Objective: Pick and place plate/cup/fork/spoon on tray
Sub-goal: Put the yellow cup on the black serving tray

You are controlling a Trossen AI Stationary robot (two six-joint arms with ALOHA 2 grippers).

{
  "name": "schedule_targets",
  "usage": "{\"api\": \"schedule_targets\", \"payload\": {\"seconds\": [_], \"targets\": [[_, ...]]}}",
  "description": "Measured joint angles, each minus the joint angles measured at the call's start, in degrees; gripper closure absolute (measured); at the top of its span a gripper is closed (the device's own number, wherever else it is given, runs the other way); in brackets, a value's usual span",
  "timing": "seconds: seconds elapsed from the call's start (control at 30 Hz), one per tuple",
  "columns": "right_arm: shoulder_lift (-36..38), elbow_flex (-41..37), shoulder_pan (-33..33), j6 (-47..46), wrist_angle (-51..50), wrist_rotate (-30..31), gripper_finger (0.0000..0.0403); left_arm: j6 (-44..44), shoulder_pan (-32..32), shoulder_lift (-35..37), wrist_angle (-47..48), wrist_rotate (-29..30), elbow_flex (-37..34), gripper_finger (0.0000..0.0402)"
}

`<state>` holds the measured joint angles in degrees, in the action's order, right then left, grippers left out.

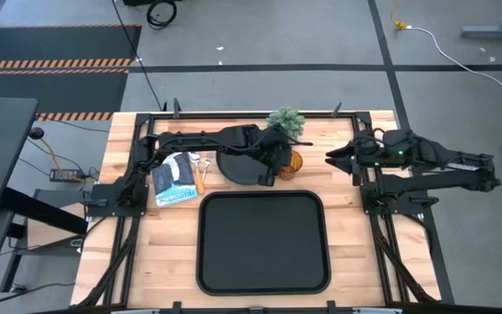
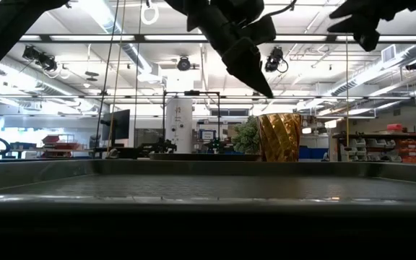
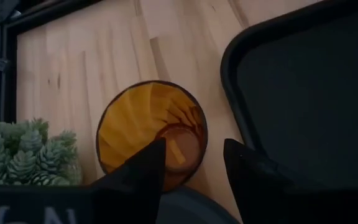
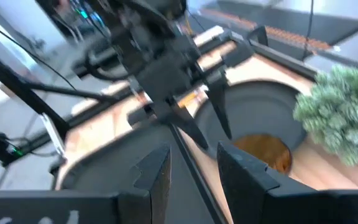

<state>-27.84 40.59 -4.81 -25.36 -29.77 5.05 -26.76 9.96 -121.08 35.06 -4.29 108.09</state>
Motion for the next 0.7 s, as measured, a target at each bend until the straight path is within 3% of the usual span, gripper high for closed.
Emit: {"api": "schedule_targets", "payload": {"seconds": [0.7], "targets": [[1.7,-3.5,0.7,-0.2,5.0,0.3,0.0266,-8.7,-2.7,-2.7,0.9,4.5,0.0,0.023]]}}
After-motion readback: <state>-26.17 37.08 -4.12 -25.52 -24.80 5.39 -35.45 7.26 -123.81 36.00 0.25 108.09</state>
